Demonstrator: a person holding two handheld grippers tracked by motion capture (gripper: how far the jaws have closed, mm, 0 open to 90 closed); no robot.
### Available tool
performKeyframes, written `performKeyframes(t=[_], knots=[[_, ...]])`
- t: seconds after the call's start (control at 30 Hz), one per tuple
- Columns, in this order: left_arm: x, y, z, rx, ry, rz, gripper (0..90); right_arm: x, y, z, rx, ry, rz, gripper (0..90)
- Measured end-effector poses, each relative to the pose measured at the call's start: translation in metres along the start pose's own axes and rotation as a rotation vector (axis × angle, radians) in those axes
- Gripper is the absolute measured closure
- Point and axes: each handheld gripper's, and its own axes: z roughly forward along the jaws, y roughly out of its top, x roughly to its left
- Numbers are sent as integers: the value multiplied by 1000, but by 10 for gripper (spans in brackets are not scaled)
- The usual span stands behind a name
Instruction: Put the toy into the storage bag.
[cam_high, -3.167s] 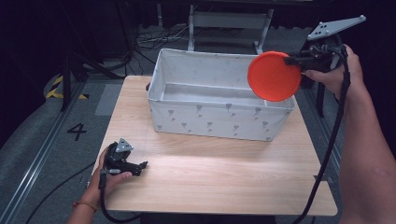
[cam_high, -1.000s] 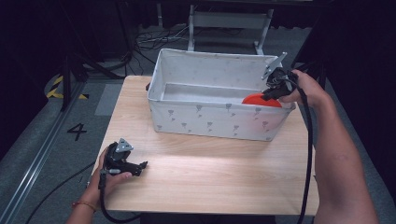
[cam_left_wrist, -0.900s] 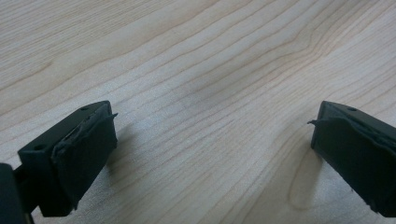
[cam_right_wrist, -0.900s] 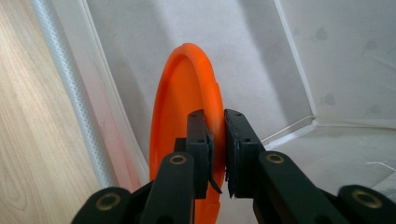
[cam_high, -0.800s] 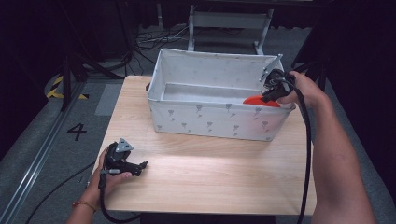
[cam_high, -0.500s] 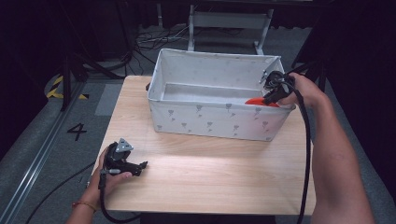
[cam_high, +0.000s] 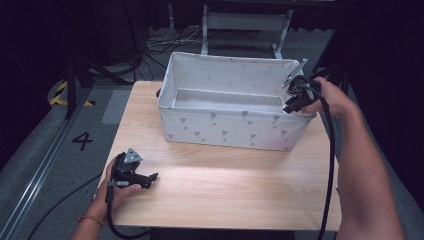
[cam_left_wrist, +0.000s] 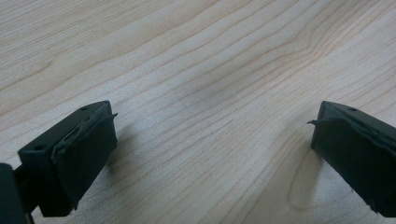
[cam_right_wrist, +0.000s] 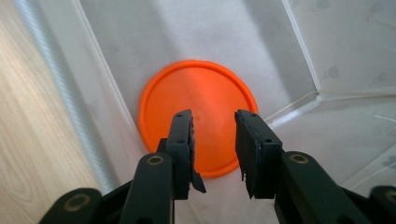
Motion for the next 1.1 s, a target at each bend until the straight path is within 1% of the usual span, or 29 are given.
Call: performKeyframes(t=[0.1, 0.2, 0.27, 0.3, 0.37, 0.4, 0.43, 0.57, 0.6, 0.63, 0.67, 0.7, 0.73, 0.77, 0.83, 0.9, 0.93, 1.0, 1.1], knots=[[0, 0, 0, -1, -1, -3, 6, 0, 0, -2, -20, -9, 5, 645], [0, 0, 0, 1, -2, -4, 5, 2, -1, -9, -79, -6, 19, 601], [0, 0, 0, 1, 0, 1, 6, 2, -2, -11, -103, -18, 34, 576], [0, 0, 0, 1, -2, -4, 5, 3, -3, -13, -119, -23, 40, 556], [0, 0, 0, 0, -2, -2, 5, 4, -4, -16, -137, -24, 46, 528], [0, 0, 0, 0, -2, -2, 6, 4, -4, -16, -137, -24, 46, 528], [0, 0, 0, 0, 0, 0, 6, 5, -6, -20, -174, -23, 59, 494], [0, 0, 0, 0, 0, 0, 6, 6, -10, -27, -222, -50, 88, 430], [0, 0, 0, 1, -2, -4, 6, 6, -10, -28, -230, -61, 93, 416], [0, 0, 0, 0, 1, 0, 6, 7, -11, -29, -238, -68, 102, 400], [0, 0, 0, 0, -1, -3, 5, 7, -12, -30, -245, -79, 112, 362], [0, 0, 0, 0, -1, -3, 5, 7, -12, -30, -245, -79, 112, 362], [0, 0, 0, 1, -2, -4, 5, 9, -12, -33, -255, -106, 122, 311], [0, 0, 0, 0, 0, 0, 5, 9, -12, -33, -255, -106, 122, 311], [0, 0, 0, 1, 0, 1, 5, 11, -13, -36, -271, -119, 133, 283], [0, 0, 0, 1, -2, -4, 5, 13, -13, -38, -291, -139, 139, 266], [0, 0, 0, 0, -1, -2, 5, 14, -14, -39, -296, -146, 147, 264], [0, 0, 0, 0, 0, 0, 6, 17, -14, -41, -310, -174, 169, 239], [0, 0, 0, 1, -2, -4, 6, 23, -16, -43, -333, -187, 170, 222]])
